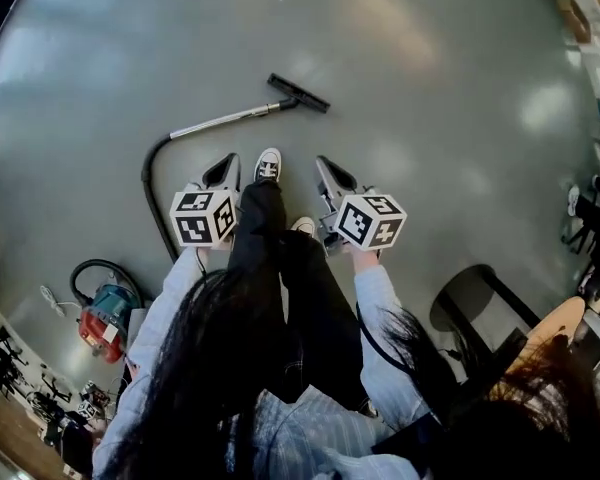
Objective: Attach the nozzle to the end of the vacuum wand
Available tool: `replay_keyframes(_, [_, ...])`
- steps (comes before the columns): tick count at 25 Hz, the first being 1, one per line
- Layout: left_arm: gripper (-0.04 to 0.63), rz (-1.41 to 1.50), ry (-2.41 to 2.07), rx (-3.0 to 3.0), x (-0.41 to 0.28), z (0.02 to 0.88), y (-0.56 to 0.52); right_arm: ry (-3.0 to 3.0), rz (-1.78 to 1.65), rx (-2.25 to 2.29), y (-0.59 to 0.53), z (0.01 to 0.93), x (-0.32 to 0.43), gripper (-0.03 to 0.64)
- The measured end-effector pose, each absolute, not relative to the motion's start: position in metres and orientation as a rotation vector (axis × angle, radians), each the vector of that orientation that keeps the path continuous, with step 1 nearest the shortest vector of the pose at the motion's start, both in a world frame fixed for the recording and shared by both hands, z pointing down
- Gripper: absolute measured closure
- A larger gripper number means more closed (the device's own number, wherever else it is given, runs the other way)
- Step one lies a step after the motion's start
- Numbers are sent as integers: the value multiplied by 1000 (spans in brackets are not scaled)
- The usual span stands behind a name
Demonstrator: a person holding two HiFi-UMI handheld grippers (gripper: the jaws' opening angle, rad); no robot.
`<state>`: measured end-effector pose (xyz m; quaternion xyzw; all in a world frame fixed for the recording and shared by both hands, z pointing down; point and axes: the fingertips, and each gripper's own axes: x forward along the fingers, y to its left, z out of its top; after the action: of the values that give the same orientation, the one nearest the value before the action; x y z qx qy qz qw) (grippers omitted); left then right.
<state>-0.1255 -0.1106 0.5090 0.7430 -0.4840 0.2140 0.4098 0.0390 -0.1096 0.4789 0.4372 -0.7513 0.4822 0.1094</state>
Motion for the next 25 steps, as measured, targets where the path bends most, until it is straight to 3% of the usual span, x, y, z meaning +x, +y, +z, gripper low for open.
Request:
replay_keyframes(12, [591, 318, -1255, 1895, -71, 322, -11, -2305, 1314, 1264, -1, 297, 71, 607])
replay_keyframes(25, [591, 201, -1370, 1905, -93, 233, 64, -2335, 1332, 1277, 75, 254, 71, 607])
